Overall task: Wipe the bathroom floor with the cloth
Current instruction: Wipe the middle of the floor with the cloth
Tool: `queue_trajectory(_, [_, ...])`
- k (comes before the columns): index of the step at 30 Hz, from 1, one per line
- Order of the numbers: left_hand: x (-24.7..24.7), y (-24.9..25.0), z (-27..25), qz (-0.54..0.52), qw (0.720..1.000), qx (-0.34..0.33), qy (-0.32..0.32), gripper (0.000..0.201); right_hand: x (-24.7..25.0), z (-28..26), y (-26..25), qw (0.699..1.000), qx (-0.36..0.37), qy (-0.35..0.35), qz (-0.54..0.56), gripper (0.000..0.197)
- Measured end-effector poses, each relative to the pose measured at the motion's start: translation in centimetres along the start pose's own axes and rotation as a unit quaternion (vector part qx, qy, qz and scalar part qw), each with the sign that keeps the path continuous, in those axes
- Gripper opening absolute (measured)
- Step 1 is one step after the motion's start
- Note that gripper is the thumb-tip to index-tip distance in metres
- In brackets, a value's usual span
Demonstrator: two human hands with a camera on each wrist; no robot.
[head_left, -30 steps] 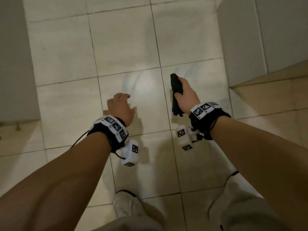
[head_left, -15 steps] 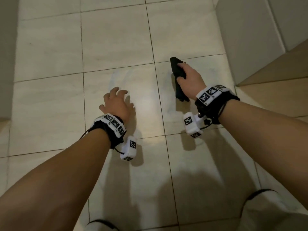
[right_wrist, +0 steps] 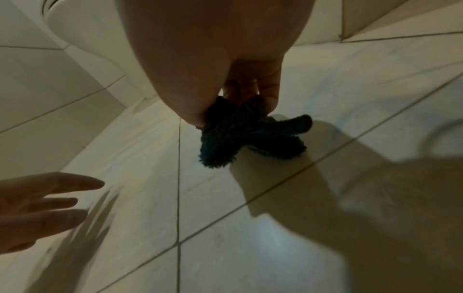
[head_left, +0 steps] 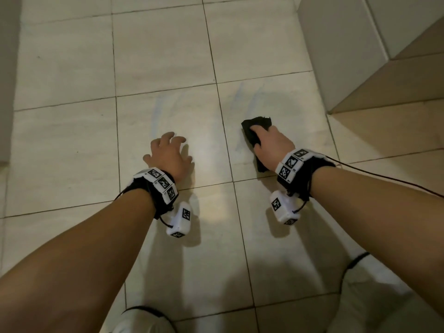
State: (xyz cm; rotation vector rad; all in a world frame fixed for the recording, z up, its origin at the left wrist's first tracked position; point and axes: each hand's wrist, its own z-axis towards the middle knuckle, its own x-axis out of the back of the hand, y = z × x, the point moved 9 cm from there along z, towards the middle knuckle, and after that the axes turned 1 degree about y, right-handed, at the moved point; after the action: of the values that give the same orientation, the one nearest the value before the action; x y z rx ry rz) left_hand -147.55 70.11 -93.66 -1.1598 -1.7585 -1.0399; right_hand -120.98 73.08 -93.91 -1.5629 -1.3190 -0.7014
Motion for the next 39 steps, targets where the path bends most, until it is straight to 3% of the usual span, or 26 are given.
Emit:
queue_trajectory(10, [-1.4, -0.8, -0.7, 0.003, 1.000, 0.000, -0.002, 0.055, -2.6, -0.9, -2.1, 1.000, -0.009, -0.003, 0.016, 0.051])
queue_trajectory(18, [-1.9, -0.4, -0.4, -0.009, 1.000, -0.005, 0.003, 0.050, -4.2, -0.7, -1.8, 0.995, -0.019, -0.075, -0.056, 0.069])
queue_trajectory(24, [-1.5, 0.5, 0.8, -0.001, 1.000, -0.001, 0.013, 0.046, -4.3, -0.2, -1.6, 0.992, 0.019, -0.123, 0.002, 0.073])
queue_trajectory(39, [-0.4, 2.8, 5.4, 0.048, 0.998, -0.023, 0.020, 0.066, -5.0, 2.1, -3.2, 0.994, 0.039, -0.091, -0.048, 0.074])
